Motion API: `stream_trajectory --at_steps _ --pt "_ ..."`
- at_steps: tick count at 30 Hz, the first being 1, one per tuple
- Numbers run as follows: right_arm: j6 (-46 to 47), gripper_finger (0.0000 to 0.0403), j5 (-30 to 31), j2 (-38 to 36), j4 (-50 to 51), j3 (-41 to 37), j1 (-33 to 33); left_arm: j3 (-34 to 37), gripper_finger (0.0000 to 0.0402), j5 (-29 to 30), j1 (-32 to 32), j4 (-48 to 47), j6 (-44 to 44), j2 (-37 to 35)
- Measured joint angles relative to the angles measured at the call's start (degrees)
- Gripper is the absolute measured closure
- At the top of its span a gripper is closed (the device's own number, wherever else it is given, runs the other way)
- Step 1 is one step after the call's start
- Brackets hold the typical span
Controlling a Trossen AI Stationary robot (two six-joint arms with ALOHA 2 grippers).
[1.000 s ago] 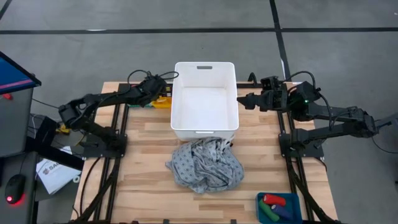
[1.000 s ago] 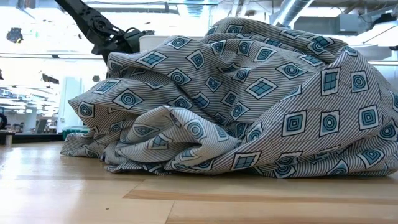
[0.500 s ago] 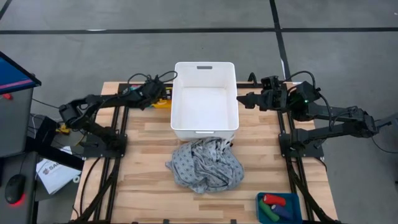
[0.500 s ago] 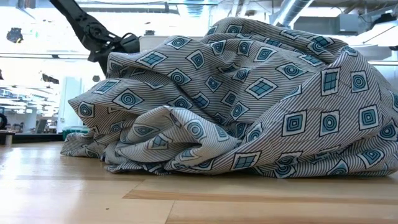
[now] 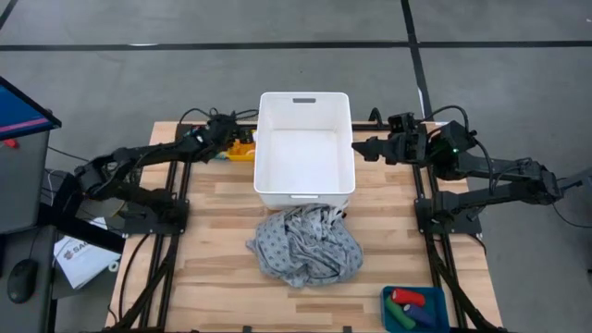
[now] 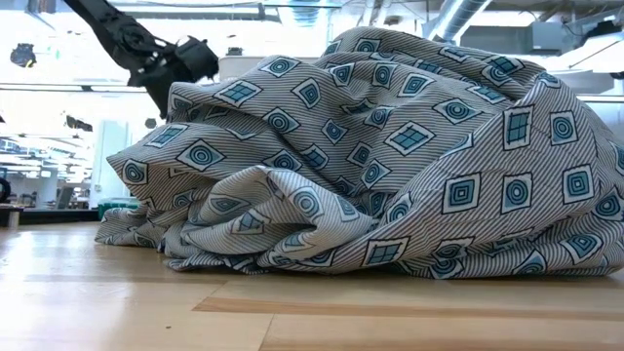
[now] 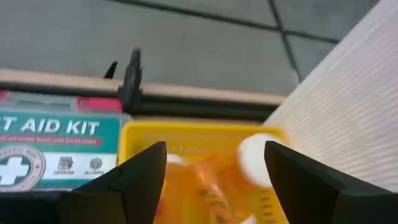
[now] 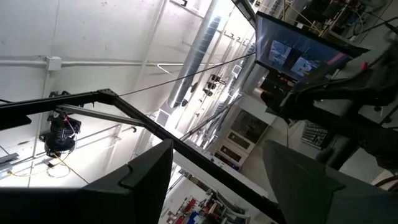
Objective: Pick & place medical supplies in basket/bin
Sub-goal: Put the blue patient gown into the white bin
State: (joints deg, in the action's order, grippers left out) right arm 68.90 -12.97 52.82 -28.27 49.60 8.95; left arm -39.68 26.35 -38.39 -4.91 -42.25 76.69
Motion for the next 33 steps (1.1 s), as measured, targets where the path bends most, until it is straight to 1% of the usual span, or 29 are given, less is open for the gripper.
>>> stream_trajectory --at_steps 3,7,11,14,17,20,22,24,26,29,33 --pt "-0.3 0.0158 0.0 0.0 0.0 0.0 0.0 0.0 0.0139 -1.9 0.0 0.1 2.2 -4.3" --pt "-0.9 0.0158 0.0 0.0 0.0 0.0 0.0 0.0 0.0147 -8.1 0.0 -0.2 7.4 -11.1" --pt "-2.0 0.0158 0.0 0.0 0.0 0.0 0.0 0.0 0.0152 -14.2 0.1 -0.6 10.4 -18.0" --pt "-3.1 0.0158 1.1 0.0 1.0 0.0 0.0 0.0 0.0152 -19.5 0.2 -1.5 10.5 -22.7" --pt "-4.5 0.0158 1.3 0.0 1.4 0.0 0.0 0.0 0.0152 -26.0 0.5 -5.0 10.6 -26.7" --pt "-6.7 0.0158 3.0 0.0 1.2 0.0 -1.0 0.0 0.0146 -32.4 2.2 -6.4 11.9 -30.5" --pt "-7.6 0.0158 3.9 0.0 0.7 0.0 -1.8 0.0 0.0136 -35.6 4.6 -5.4 11.9 -32.8" --pt "-7.9 0.0158 4.1 0.0 0.0 0.0 -2.5 0.0 0.0123 -37.2 8.0 -4.8 11.9 -35.2" --pt "-8.1 0.0158 4.2 0.0 -0.4 0.0 -3.2 0.0 0.0108 -37.3 11.9 -3.1 11.6 -37.4" --pt "-9.2 0.0158 6.0 0.0 -0.5 0.0 -4.7 0.0 0.0086 -37.1 18.7 0.1 11.5 -40.3" --pt "-11.1 0.0158 8.7 0.0 -0.5 0.0 -6.7 -1.4 0.0055 -34.0 27.7 2.9 9.9 -41.7"
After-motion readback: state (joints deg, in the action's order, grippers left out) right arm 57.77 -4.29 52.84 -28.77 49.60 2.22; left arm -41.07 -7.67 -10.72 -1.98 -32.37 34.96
